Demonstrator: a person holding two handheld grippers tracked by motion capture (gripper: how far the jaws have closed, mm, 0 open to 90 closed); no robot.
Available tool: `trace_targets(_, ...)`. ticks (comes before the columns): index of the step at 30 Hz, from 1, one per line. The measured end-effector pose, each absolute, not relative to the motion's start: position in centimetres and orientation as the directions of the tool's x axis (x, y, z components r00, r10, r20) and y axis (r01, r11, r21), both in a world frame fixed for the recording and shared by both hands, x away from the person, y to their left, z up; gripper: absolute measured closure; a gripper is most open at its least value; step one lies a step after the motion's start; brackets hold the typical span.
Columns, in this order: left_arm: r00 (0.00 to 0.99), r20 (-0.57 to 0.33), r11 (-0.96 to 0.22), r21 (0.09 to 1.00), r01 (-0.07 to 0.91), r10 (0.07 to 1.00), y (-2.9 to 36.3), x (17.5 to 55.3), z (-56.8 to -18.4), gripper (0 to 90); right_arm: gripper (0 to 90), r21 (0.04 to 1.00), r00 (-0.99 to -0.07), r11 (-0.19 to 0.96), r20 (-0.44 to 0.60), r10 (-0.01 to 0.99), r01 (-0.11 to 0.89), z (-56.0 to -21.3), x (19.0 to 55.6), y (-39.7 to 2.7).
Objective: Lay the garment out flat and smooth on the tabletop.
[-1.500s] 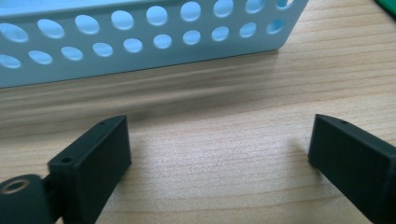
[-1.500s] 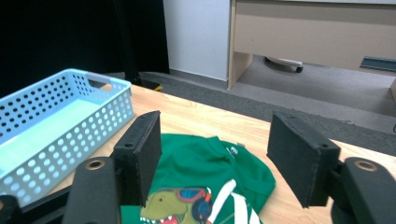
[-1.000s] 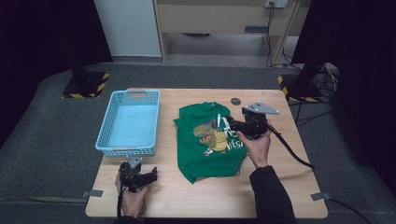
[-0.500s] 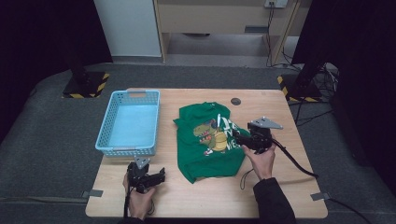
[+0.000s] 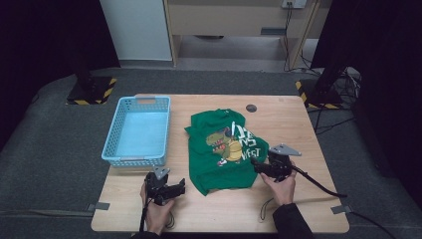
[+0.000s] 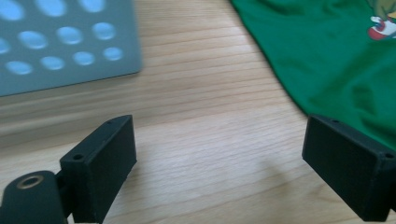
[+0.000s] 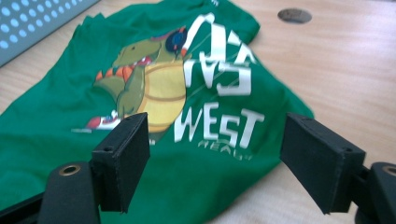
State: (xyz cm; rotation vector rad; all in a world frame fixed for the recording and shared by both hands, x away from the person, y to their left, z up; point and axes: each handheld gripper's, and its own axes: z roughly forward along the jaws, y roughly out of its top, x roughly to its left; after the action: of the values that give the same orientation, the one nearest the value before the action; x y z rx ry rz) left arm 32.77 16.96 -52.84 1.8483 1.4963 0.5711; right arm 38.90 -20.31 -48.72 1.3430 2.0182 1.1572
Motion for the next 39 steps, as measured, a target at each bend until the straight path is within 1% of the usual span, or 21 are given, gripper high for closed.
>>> trace_targets(5, 0.271, -0.073, -0.133, 0.731, 0.669, 0.960, 15.5, 32.9, -53.1, 9.2, 22.8, 0.819, -0.427, 0.173, 0.096, 0.899, 0.548, -50.0, 38.1, -20.7)
trace_targets(7, 0.280, -0.074, -0.140, 0.728, 0.671, 0.957, 15.0, 33.0, -53.1, 9.2, 22.1, 0.810, -0.431, 0.188, 0.087, 0.898, 0.555, -50.6, 37.7, -20.8)
trace_targets(11, 0.299, -0.107, -0.133, 0.721, 0.680, 0.948, 14.0, 33.3, -53.3, 8.6, 20.8, 0.799, -0.433, 0.211, 0.068, 0.899, 0.563, -51.2, 37.2, -21.0)
trace_targets(16, 0.303, -0.100, -0.138, 0.727, 0.673, 0.948, 13.3, 33.5, -53.4, 8.4, 20.0, 0.798, -0.427, 0.203, 0.074, 0.901, 0.568, -51.6, 36.8, -21.5)
trace_targets(19, 0.309, -0.078, -0.157, 0.728, 0.667, 0.948, 12.7, 33.5, -53.5, 7.9, 19.6, 0.796, -0.422, 0.197, 0.080, 0.903, 0.572, -51.7, 36.7, -21.5)
trace_targets(23, 0.316, -0.016, -0.209, 0.718, 0.664, 0.949, 12.0, 33.4, -53.6, 5.5, 18.9, 0.791, -0.422, 0.206, 0.072, 0.904, 0.576, -52.1, 36.7, -21.5)
trace_targets(28, 0.330, 0.004, -0.234, 0.712, 0.662, 0.944, 12.2, 33.3, -53.7, 3.4, 18.0, 0.783, -0.422, 0.224, 0.053, 0.905, 0.580, -52.3, 36.6, -21.5)
trace_targets(33, 0.330, 0.016, -0.244, 0.706, 0.665, 0.944, 12.9, 33.0, -53.5, 3.5, 17.8, 0.785, -0.420, 0.230, 0.042, 0.907, 0.576, -52.2, 36.5, -21.6)
trace_targets(39, 0.336, 0.004, -0.245, 0.692, 0.679, 0.942, 14.5, 32.5, -53.4, 3.6, 18.0, 0.790, -0.411, 0.211, 0.056, 0.910, 0.575, -52.1, 36.5, -22.2)
